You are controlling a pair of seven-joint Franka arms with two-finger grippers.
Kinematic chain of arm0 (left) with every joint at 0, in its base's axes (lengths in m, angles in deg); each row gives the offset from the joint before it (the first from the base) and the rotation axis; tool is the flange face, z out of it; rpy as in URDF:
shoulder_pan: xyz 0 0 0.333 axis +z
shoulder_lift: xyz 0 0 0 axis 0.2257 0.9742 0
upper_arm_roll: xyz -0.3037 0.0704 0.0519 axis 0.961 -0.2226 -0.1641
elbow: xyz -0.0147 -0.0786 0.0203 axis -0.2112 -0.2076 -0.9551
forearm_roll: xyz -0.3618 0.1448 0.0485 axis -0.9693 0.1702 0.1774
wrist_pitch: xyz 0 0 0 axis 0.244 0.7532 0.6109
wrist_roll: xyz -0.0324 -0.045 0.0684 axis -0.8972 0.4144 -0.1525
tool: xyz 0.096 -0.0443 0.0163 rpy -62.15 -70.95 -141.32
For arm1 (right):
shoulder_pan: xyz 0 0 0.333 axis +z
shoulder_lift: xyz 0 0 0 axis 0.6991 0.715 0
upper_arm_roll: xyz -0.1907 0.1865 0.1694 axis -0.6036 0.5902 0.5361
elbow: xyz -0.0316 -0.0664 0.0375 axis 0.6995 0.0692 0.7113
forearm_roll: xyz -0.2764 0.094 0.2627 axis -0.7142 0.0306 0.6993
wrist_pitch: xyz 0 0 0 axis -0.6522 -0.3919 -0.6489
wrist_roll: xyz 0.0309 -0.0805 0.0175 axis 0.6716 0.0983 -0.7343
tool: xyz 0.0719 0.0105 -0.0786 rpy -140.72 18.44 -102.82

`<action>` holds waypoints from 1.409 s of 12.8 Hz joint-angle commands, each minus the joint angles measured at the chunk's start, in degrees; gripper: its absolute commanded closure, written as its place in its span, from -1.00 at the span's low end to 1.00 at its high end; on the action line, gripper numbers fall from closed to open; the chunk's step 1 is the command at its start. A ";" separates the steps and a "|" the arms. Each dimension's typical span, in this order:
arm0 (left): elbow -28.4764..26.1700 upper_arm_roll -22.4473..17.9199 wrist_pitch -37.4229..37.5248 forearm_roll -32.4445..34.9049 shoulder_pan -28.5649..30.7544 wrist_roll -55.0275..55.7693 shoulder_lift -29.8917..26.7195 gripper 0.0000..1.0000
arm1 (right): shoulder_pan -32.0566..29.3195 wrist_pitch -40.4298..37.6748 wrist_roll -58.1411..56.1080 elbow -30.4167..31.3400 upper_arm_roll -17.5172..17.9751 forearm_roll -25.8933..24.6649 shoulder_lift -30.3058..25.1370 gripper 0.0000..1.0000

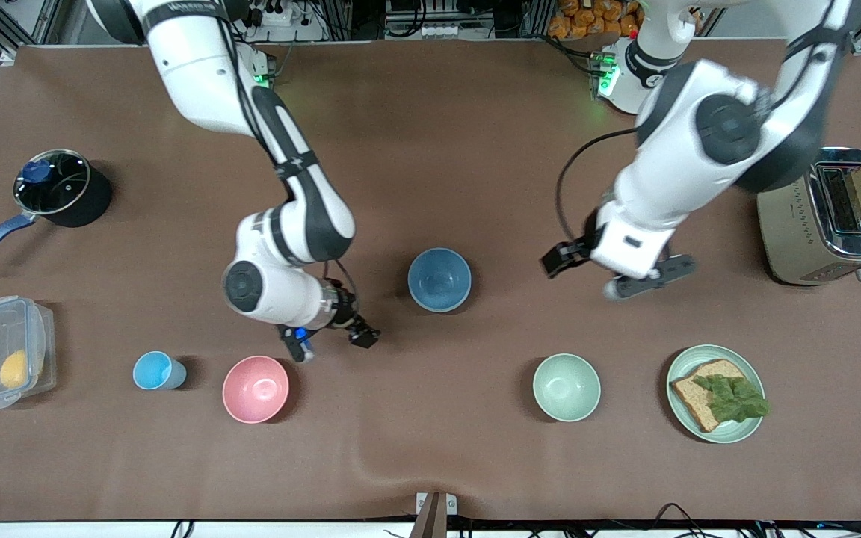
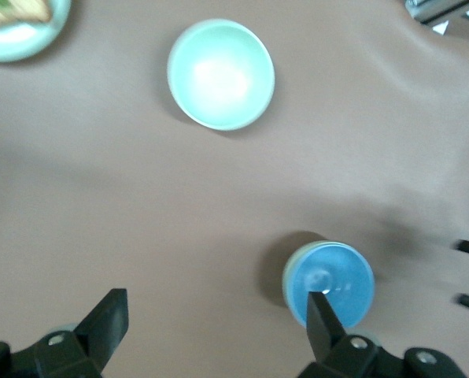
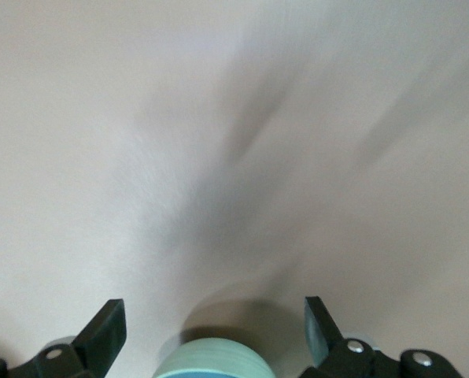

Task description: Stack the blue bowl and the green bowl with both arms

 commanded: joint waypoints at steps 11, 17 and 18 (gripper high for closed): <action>0.13 -16.41 16.95 0.21 3.20 -25.84 -15.51 -1.00 | -3.86 -18.53 -46.62 2.01 -20.29 -4.50 -12.90 -1.00; 0.04 -17.92 19.94 0.12 1.70 -25.85 -15.96 -1.00 | -3.50 -30.31 -54.77 2.90 -21.73 -23.05 -29.33 -1.00; -0.05 -17.92 20.64 0.12 1.70 -25.67 -16.39 -1.00 | -5.68 -31.02 -55.29 3.07 -19.37 -24.28 -31.71 -1.00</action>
